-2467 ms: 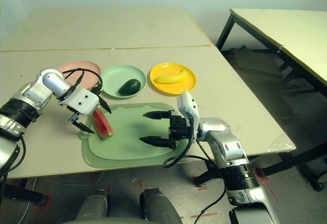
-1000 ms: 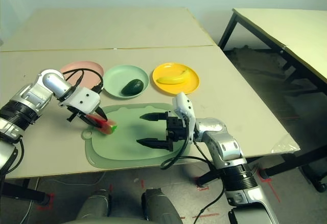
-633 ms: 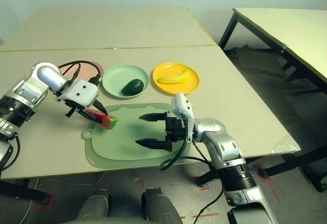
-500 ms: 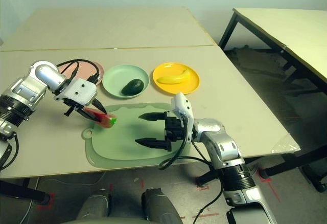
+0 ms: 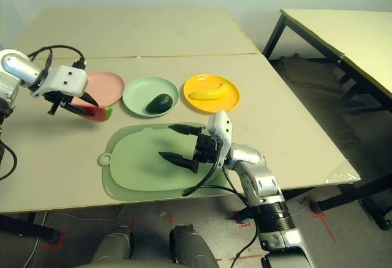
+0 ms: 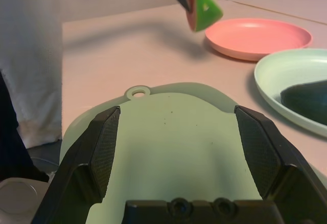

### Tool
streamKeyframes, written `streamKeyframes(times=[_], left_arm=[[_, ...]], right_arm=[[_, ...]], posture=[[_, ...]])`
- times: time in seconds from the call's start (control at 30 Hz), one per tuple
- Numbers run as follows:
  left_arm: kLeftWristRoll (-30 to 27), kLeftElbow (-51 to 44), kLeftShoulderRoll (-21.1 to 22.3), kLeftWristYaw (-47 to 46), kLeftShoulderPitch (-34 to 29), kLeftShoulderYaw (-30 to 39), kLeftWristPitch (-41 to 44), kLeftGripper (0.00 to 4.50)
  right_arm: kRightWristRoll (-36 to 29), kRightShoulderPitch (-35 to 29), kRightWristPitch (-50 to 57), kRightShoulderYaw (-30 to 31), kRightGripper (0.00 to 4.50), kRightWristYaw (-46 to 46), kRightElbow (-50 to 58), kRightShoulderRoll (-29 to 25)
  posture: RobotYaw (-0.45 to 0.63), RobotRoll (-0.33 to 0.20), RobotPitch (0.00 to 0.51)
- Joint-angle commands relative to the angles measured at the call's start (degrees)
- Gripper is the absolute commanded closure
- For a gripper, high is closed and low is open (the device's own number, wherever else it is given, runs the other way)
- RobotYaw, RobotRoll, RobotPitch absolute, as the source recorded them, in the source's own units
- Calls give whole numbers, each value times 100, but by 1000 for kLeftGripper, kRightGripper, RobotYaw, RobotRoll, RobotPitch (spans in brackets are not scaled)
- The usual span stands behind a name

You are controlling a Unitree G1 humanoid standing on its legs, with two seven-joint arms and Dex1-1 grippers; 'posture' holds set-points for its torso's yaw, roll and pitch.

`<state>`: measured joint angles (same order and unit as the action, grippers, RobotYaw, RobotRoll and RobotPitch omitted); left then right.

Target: Place the fruits into color-matched plates.

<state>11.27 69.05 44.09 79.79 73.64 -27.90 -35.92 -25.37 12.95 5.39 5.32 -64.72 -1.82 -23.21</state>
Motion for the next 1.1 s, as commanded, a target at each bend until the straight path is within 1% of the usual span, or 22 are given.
streamKeyframes(times=[0.03, 0.27, 0.37, 0.5, 0.57, 0.63, 0.73, 0.83, 0.87, 0.9, 1.07, 1.1], left_arm=[[585, 358, -68, -927, 165, -17, -173, 3353], [1720, 653, -190, -2745, 230, -316, -36, 3353], [2068, 730, -231, -3314, 181, -415, 128, 3353], [2387, 808, -283, -3806, 22, -490, 346, 3353], [2618, 824, -307, -4236, -72, -596, 403, 3353], [2768, 845, -317, -4371, -202, -673, 384, 3353], [2792, 871, -349, -4370, -372, -635, 321, 3353], [2874, 870, -366, -4587, -458, -647, 332, 3353], [2902, 869, -371, -4668, -471, -655, 340, 2610], [2914, 870, -378, -4730, -482, -648, 342, 2368], [2996, 877, -401, -4941, -510, -636, 334, 599], [3020, 878, -400, -4979, -508, -642, 327, 316]], right_arm=[[-38, -71, 100, 3, 0, 104, 191, 23], [-79, -176, 215, -43, 0, 275, 389, 12], [-97, -212, 264, -62, 0, 312, 456, -25], [-131, -219, 326, -90, 0, 344, 495, -65], [-143, -185, 351, -94, 0, 354, 476, -72], [-154, -161, 393, -89, 0, 377, 450, -63], [-167, -201, 458, -22, 0, 330, 521, -83], [-179, -243, 520, -8, 0, 326, 593, -89], [-179, -249, 533, -12, 0, 331, 603, -87], [-180, -254, 548, -21, 0, 343, 610, -84], [-186, -284, 602, -48, 0, 374, 652, -86], [-187, -286, 610, -50, 0, 372, 659, -90]], posture=[[-45, 0, 65], [-63, 0, 69], [-64, 0, 74], [-62, 0, 77], [-59, 0, 78], [-64, 0, 77], [-63, 0, 77], [-62, 0, 77], [-61, 0, 79], [-64, 0, 79], [-60, 0, 79], [-60, 0, 79]])
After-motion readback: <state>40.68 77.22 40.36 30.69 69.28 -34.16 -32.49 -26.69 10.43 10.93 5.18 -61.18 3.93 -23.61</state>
